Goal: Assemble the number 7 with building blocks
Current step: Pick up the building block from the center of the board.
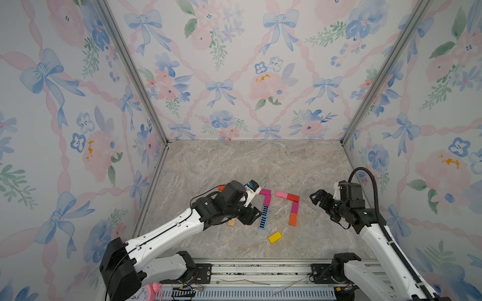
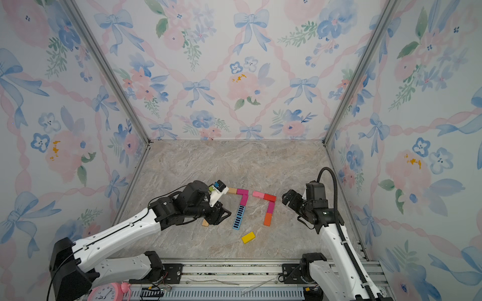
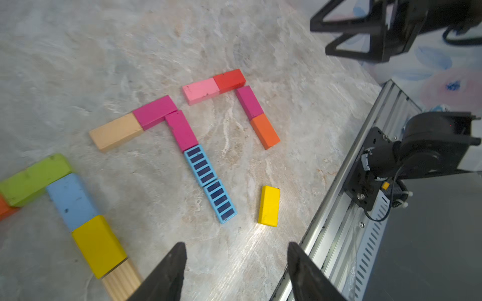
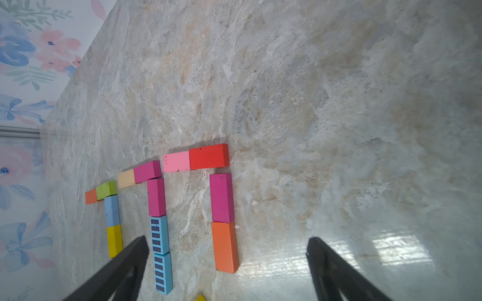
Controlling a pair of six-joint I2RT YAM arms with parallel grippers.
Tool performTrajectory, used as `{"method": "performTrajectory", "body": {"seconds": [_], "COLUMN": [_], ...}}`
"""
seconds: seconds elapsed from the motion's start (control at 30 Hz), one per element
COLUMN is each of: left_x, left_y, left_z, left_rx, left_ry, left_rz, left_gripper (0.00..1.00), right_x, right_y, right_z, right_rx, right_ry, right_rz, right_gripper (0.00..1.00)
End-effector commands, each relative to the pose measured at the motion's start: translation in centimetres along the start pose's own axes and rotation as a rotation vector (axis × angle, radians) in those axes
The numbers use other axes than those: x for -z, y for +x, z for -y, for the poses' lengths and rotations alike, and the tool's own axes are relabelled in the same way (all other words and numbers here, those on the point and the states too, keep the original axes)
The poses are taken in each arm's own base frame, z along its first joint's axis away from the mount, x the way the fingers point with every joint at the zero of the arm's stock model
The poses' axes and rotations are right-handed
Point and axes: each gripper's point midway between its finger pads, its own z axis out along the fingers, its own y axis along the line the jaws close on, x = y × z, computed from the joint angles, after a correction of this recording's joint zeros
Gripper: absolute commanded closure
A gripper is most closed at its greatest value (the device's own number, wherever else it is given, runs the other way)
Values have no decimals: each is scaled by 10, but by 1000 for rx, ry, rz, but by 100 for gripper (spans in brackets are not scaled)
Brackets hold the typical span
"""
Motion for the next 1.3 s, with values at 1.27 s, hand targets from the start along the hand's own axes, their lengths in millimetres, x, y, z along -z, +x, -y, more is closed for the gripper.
{"method": "performTrajectory", "body": {"seconds": [1.27], "left_x": [-139], "left_y": [97], "left_z": [44], "left_rx": [-282], "left_ry": [-117], "left_rz": [-584], "left_gripper": [47], "right_x": [13], "right_y": [-3], "right_z": [-18], "right_rx": [10], "right_ry": [-209], "right_rz": [-96], "right_gripper": [3]}}
